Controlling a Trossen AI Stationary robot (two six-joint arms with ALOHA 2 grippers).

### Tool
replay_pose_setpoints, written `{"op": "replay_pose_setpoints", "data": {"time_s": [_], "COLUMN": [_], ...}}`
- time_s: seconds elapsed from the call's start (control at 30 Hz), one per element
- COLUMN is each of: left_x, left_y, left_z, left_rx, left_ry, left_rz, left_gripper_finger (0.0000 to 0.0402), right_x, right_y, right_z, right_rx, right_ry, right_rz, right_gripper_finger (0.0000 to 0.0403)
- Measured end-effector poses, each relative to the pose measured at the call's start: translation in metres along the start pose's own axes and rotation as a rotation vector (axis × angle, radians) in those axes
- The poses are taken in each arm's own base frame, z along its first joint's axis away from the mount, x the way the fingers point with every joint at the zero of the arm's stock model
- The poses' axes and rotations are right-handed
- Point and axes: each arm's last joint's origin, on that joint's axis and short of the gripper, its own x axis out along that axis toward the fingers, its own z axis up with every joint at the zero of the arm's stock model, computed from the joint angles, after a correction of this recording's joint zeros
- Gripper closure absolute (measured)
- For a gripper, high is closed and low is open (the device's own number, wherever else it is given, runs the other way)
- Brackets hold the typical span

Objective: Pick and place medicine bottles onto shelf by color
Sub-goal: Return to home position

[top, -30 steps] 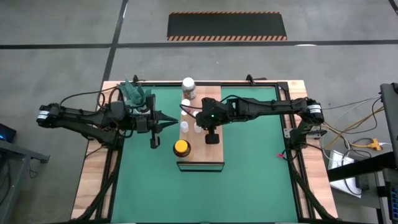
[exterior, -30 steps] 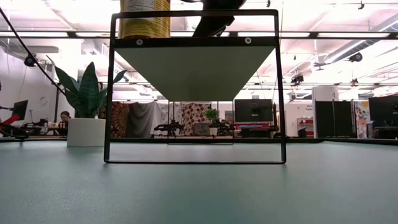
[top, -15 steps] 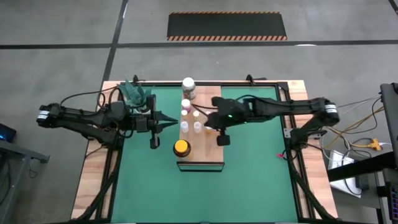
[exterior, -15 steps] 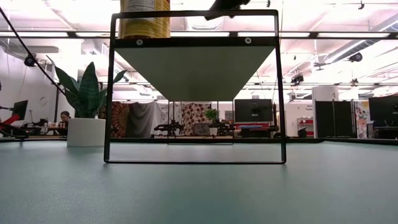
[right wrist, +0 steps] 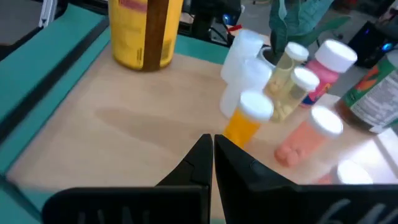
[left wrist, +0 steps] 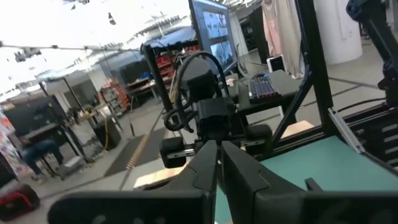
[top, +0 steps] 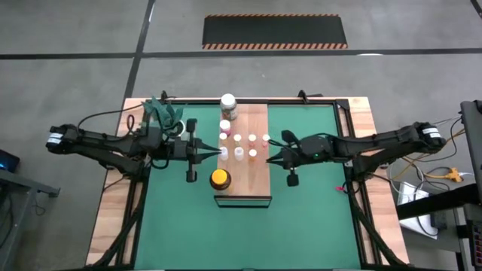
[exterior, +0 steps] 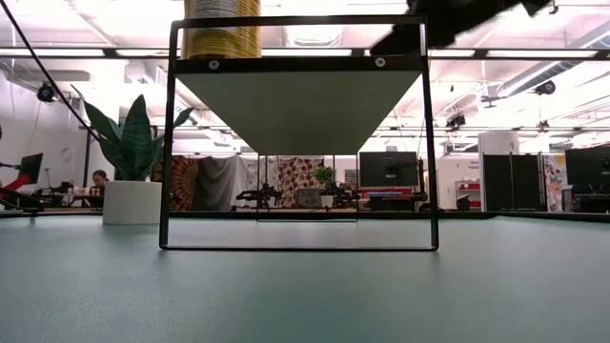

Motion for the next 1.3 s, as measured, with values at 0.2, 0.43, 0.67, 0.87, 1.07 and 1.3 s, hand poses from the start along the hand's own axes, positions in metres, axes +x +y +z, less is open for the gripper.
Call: {"op": "replay_pose_setpoints", "data": {"time_s": [0.2, 0.43, 0.67, 0.87, 1.07, 1.3], "left_x": [0.002, -0.012, -0.031, -0.048, -0.066, -0.083], "left_y": [-0.001, 0.0, -0.003, -0.007, -0.013, -0.014], "left_z": [-0.002, -0.002, -0.01, -0.022, -0.04, -0.048], "left_rx": [-0.02, -0.014, -0.071, -0.104, -0.13, -0.156], "left_ry": [0.005, 0.08, 0.135, 0.106, 0.07, 0.011], "left_rz": [-0.001, -0.03, -0.099, -0.147, -0.134, -0.115], "left_gripper_finger": [0.0395, 0.0395, 0.0395, 0.0395, 0.0395, 0.0395], "right_x": [-0.012, -0.028, -0.046, -0.06, -0.071, -0.078], "right_y": [0.005, 0.009, 0.018, 0.022, 0.024, 0.027], "right_z": [-0.024, -0.045, -0.073, -0.091, -0.103, -0.118], "right_rx": [-0.04, -0.086, -0.152, -0.127, -0.085, -0.026], "right_ry": [-0.089, -0.2, -0.415, -0.518, -0.582, -0.602], "right_rz": [-0.022, -0.044, 0.01, 0.004, -0.002, 0.011], "right_gripper_finger": [0.0394, 0.0394, 0.0394, 0.0394, 0.0394, 0.0394]}}
